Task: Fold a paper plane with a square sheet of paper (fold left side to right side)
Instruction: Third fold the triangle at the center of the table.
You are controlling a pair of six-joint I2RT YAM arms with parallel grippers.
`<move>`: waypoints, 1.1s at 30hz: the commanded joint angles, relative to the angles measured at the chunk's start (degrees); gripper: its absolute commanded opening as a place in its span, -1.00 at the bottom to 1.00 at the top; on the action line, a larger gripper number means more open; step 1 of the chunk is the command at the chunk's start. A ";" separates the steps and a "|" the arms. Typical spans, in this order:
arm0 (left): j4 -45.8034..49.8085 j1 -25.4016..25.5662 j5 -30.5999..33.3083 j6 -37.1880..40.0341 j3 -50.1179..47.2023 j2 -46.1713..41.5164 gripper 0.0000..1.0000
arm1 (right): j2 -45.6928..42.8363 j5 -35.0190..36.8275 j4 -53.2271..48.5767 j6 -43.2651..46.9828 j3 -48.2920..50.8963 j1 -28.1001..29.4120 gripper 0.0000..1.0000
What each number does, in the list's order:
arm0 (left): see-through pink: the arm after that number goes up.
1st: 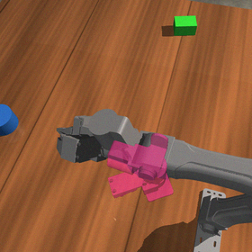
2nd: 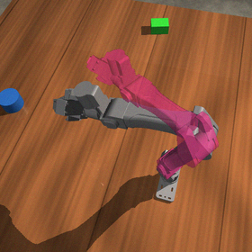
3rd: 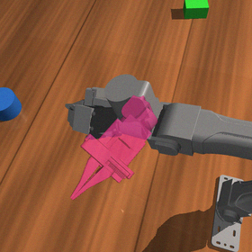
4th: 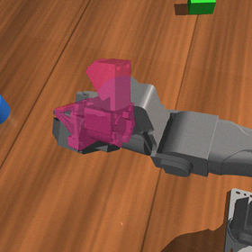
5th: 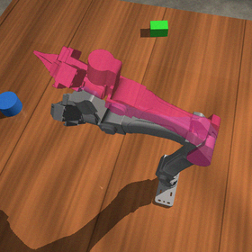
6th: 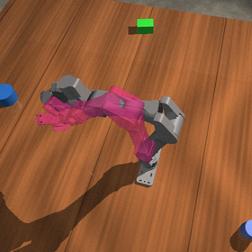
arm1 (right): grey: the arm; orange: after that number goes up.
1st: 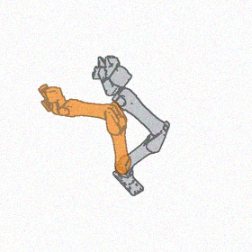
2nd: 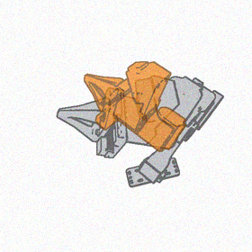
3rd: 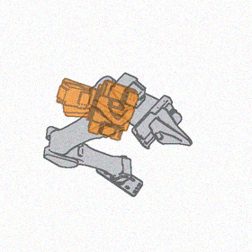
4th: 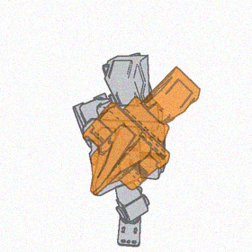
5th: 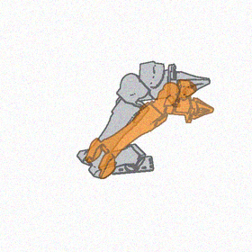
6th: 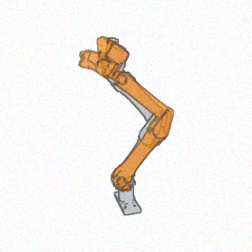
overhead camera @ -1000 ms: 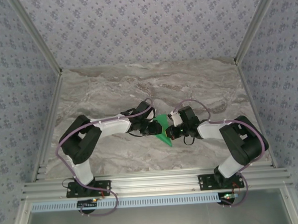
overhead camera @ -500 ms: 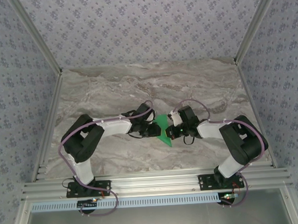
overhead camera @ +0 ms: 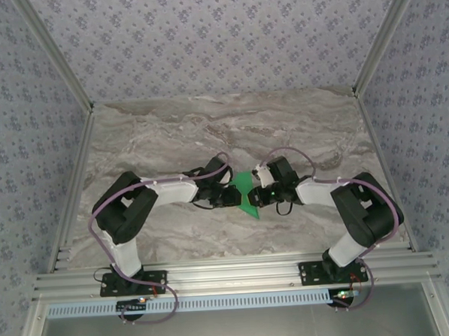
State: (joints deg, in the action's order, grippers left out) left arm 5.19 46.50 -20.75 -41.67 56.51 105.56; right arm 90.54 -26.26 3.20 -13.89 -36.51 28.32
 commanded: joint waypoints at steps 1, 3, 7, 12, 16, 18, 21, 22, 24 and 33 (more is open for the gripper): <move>2.27 0.05 2.44 -0.44 -2.19 1.40 -0.62 | -3.32 1.10 -5.75 0.69 -4.02 -1.57 -0.40; 2.10 0.01 2.65 -0.67 -2.68 1.47 -0.63 | -4.68 1.76 -7.64 1.21 -5.25 -2.18 -0.30; 1.58 0.09 2.49 -0.86 -2.78 1.56 -0.63 | -8.38 1.30 -12.13 1.54 -5.88 -2.47 -0.21; 1.71 0.08 2.47 -0.63 -2.66 1.40 -0.63 | -11.43 -9.16 -13.35 -1.87 -2.44 -0.68 -0.28; 1.75 0.04 2.56 -0.52 -2.64 1.38 -0.63 | -11.48 -14.66 -11.77 -4.85 0.43 1.48 -0.37; 1.75 0.10 2.56 -0.52 -2.70 1.38 -0.63 | -11.23 -14.93 -11.33 -5.18 0.90 2.25 -0.38; 1.72 0.08 2.58 -0.53 -2.68 1.40 -0.63 | -9.50 -14.17 -11.24 -4.75 0.74 2.35 -0.40; 1.75 0.01 2.55 -0.61 -2.64 1.36 -0.63 | -8.77 -14.23 -11.09 -4.83 0.66 2.34 -0.41; 1.77 0.13 2.56 -0.61 -2.68 1.25 -0.63 | -6.86 -14.48 -10.77 -4.64 0.46 2.39 -0.42; 2.14 0.10 2.73 -0.40 -2.37 1.31 -0.63 | -2.96 -13.21 -11.03 -4.08 0.57 2.61 -0.44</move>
State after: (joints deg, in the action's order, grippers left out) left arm 3.79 46.48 -20.58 -42.11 55.70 105.47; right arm 86.59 -39.05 -7.16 -17.63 -35.83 30.52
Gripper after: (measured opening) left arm 0.184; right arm 0.282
